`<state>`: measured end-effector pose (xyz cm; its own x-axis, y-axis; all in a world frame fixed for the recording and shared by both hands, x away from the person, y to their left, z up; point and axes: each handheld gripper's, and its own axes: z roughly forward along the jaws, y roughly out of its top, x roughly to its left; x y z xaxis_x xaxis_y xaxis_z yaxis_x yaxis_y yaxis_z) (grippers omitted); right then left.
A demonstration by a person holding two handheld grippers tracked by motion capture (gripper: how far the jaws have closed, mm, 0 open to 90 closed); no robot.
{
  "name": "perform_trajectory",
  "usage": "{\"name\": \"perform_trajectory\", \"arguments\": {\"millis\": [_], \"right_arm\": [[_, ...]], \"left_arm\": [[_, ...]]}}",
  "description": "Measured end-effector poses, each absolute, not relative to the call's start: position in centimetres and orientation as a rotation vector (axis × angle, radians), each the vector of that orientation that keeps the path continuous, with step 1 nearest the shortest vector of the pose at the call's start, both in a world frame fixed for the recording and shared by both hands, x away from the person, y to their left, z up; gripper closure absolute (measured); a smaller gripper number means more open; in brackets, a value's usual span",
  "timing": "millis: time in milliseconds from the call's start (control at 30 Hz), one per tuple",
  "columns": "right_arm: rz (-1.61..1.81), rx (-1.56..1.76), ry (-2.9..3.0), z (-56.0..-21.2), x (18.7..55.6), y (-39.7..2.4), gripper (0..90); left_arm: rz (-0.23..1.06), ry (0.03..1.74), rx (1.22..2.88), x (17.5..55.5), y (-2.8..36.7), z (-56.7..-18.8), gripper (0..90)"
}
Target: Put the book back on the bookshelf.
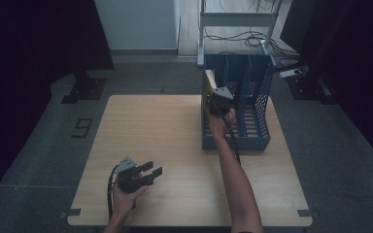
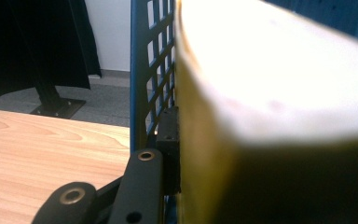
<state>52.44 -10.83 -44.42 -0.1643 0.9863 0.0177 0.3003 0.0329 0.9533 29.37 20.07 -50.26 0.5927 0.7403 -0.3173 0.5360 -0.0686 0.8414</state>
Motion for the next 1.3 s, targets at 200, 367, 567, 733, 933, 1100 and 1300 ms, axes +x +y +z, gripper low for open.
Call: {"name": "perform_trajectory", "arguments": {"millis": [200,367,567,733,933,1100,1300], "right_arm": [[1.166,1.339,1.575,-44.4,52.4,-10.9,71.6],[1.191,1.327,1.573,-44.2,52.2,-11.2,66.2],[1.237,1.312,1.564,-43.1,52.0,-11.7,65.0],[1.206,1.332,1.588,-42.4,52.3,-11.8,73.3],[1.161,1.334,1.594,-42.2,52.2,-11.5,74.9],[1.161,1.339,1.58,-42.2,52.2,-11.5,75.1],[1.165,1.335,1.54,-42.4,52.3,-11.5,75.2]], "left_arm": [[0.234,1.057,1.737,29.4,20.1,-50.3,45.6],[0.232,1.058,1.736,29.4,20.1,-50.3,45.5],[0.233,1.058,1.734,29.4,20.1,-50.3,45.4],[0.233,1.06,1.737,29.4,20.1,-50.3,45.3],[0.233,1.059,1.74,29.4,20.1,-50.3,45.3],[0.237,1.058,1.733,29.4,20.2,-50.2,45.3],[0.239,1.058,1.734,29.5,20.3,-50.2,45.4]]}}
